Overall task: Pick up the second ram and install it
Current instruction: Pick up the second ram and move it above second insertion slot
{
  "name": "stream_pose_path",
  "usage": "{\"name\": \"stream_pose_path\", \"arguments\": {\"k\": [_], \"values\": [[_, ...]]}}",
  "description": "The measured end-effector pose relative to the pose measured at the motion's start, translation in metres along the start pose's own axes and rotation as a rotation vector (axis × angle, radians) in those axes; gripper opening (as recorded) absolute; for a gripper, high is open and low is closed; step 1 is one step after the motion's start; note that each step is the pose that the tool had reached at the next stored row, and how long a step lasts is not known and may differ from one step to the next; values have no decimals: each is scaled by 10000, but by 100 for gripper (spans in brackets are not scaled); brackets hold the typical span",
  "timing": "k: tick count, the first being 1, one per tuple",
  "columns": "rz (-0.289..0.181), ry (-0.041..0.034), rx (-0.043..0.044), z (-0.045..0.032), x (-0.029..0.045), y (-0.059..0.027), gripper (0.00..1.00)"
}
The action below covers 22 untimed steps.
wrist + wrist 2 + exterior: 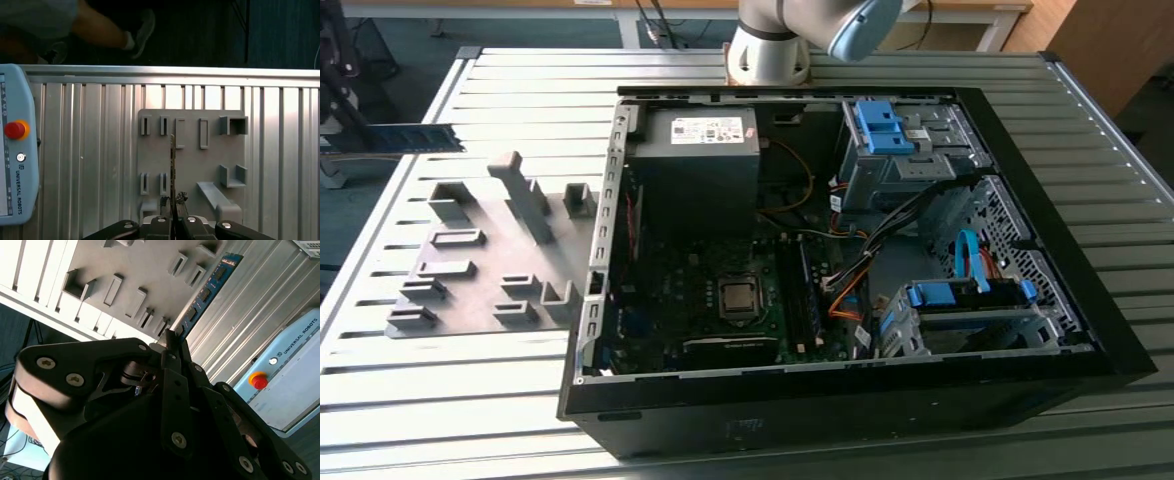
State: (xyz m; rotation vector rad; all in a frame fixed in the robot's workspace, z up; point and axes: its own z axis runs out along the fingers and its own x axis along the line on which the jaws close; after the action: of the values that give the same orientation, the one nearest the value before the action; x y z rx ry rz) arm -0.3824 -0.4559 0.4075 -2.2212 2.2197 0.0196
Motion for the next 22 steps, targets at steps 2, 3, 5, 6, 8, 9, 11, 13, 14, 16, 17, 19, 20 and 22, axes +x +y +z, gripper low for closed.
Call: {"name": "stream_pose_path", "arguments": {"k": [2, 3, 5, 6, 8, 9, 11, 13, 14, 16, 17, 19, 20, 22], "values": [[0, 0, 0, 0, 0, -49, 14], [0, 0, 0, 0, 0, -78, 14], [0, 0, 0, -1, 0, -136, 14], [0, 0, 0, -1, 0, -166, 14], [0, 0, 0, -2, 0, -227, 14], [0, 0, 0, -2, 0, -258, 14], [-1, 1, -1, -3, 0, -327, 14], [0, 0, 0, -3, 0, -394, 14], [0, 0, 0, -3, 0, -428, 14], [0, 1, -1, -4, 0, -494, 14], [-1, 0, 0, -4, 1, -528, 14], [0, 0, 0, -5, 0, -602, 14], [0, 0, 0, -5, 0, -634, 14], [0, 0, 0, -6, 1, -699, 14]]}}
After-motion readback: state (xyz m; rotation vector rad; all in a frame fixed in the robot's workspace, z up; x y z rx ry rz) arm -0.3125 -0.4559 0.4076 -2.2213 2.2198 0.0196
